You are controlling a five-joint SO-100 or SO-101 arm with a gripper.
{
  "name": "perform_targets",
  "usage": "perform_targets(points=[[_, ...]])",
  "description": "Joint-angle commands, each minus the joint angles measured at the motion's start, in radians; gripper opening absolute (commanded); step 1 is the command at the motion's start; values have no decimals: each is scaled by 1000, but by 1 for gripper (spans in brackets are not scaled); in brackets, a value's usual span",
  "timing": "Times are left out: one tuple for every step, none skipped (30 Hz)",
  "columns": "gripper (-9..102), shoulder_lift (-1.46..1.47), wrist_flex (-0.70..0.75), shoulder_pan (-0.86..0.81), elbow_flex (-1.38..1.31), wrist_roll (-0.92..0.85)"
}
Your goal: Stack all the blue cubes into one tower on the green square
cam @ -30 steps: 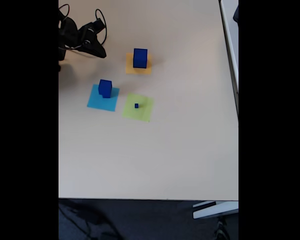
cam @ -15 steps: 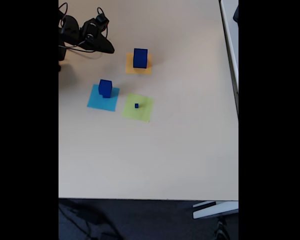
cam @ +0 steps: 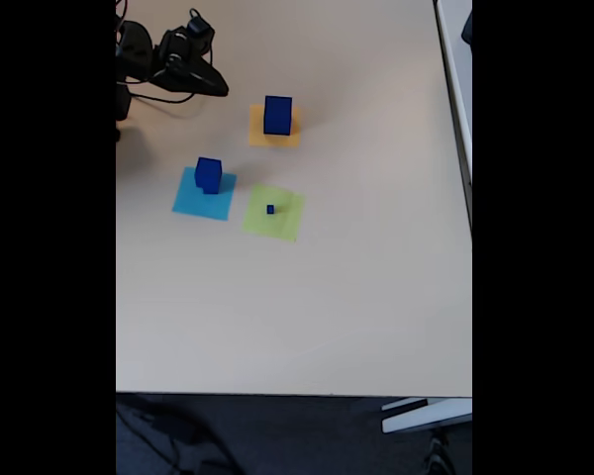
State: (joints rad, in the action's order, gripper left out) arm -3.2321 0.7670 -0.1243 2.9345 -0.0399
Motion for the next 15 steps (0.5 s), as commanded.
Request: perform_targets(points=[[0,118,80,-20,-233,-9],[0,155,106,-20,-285,0],[0,193,127,-20,-334,9],[0,232,141,-20,-374,20],[0,268,144,-20,-407,26],[0,299,144,-21,-430,25],[0,321,144,-26,-448,20],[0,337,143,-32,-466,31],[0,354,137,-34,-482,46],[0,371,132,-29,-500,55],[0,393,126,-23,-520,66],[0,420,123,-15,-548,74],[0,448,123,-9,-578,75],[0,476,123,-6,-611,75],[0,505,123,0,-641,60]])
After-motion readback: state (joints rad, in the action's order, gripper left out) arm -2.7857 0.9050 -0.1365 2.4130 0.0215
